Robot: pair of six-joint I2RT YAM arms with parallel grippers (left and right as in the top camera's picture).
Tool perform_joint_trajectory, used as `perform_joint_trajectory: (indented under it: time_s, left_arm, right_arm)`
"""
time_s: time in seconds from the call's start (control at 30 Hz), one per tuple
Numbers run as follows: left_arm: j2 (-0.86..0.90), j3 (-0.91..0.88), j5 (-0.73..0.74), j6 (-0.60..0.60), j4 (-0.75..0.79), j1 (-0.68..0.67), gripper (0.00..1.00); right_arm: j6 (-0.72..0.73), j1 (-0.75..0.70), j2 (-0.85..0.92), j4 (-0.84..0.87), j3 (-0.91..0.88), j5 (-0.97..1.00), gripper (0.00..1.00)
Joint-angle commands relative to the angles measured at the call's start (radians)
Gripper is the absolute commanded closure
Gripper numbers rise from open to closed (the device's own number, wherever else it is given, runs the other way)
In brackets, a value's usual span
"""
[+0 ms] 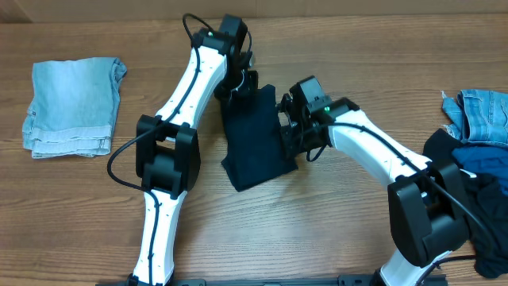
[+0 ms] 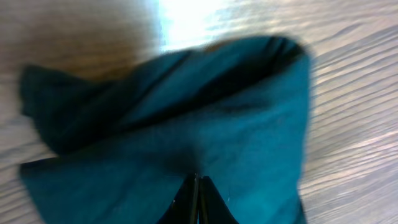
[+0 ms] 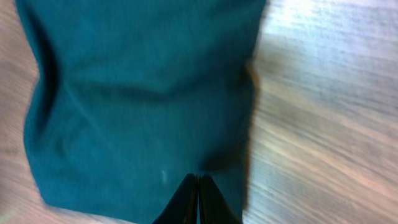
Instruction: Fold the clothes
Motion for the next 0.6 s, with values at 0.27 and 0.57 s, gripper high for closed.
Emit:
perform_joint_trajectory:
  time_s: [0.27, 0.57]
  left_arm:
    - [-0.013, -0.208, -0.031, -0.068, 0.261, 0.048, 0.85]
    - [-0.014, 0.037, -0.034, -0.028, 0.127, 0.194, 0.79]
  right_arm:
    - [-0.015, -0.001, -0.002, 0.250, -0.265, 0.048, 0.95]
    - [-0.016, -0.003, -0.005, 0.159, -0.217, 0.092, 0.93]
